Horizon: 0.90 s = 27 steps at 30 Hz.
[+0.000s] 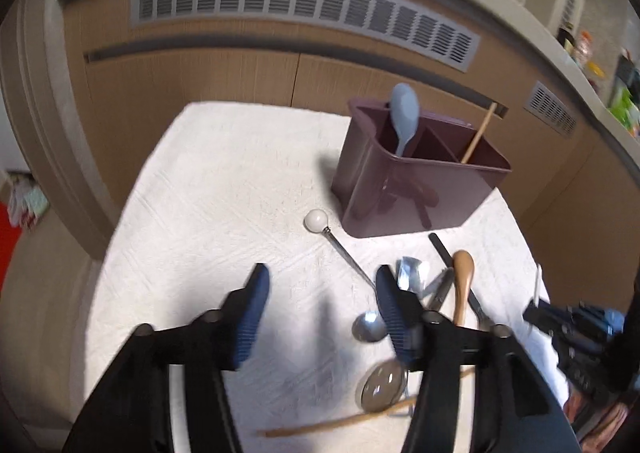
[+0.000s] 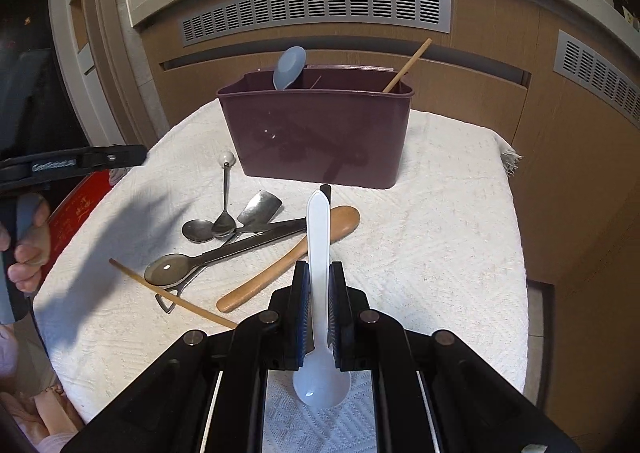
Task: Organize utensils
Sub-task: 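Lift both held spoons and carry them toward the maroon caddy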
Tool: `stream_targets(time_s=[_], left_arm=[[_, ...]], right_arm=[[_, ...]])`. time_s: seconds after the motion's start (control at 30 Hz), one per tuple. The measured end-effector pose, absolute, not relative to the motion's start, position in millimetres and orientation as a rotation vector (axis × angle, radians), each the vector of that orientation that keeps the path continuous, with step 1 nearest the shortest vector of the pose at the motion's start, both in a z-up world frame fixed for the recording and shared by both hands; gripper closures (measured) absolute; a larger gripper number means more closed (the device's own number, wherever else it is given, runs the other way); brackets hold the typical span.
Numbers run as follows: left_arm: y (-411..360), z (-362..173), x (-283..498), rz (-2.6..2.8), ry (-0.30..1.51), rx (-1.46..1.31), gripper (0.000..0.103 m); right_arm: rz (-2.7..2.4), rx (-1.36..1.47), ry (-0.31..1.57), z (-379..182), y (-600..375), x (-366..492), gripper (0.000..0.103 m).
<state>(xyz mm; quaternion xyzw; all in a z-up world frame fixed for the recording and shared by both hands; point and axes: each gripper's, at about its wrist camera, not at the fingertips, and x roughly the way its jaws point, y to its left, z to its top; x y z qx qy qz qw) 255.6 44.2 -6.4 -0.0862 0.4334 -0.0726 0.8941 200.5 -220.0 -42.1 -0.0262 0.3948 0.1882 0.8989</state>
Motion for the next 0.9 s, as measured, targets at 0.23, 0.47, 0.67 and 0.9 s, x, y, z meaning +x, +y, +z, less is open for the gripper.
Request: stream_targets(time_s=[0.23,0.47,0.67,0.9], left_arm=[[27,-41,316,-0.109,1.015,-0.218,0.044],[-3,-64,335,-0.071,1.045,-0.055,0.054],[-2,-72,318,-0.137,0.979,0.046,0.091],[-8,-68,275,-0.29,0.976,0.164,0.093]], right_arm=[[0.375,-0.039,0.82,-50,-219,202,0.095],[0.369,-0.05,0.815,-56,-220,202,0.095],[0.367,-0.045,0.818,-60,-223,203,0.095],[0.368,-0.017,0.84,-65,-225,209,0.095]])
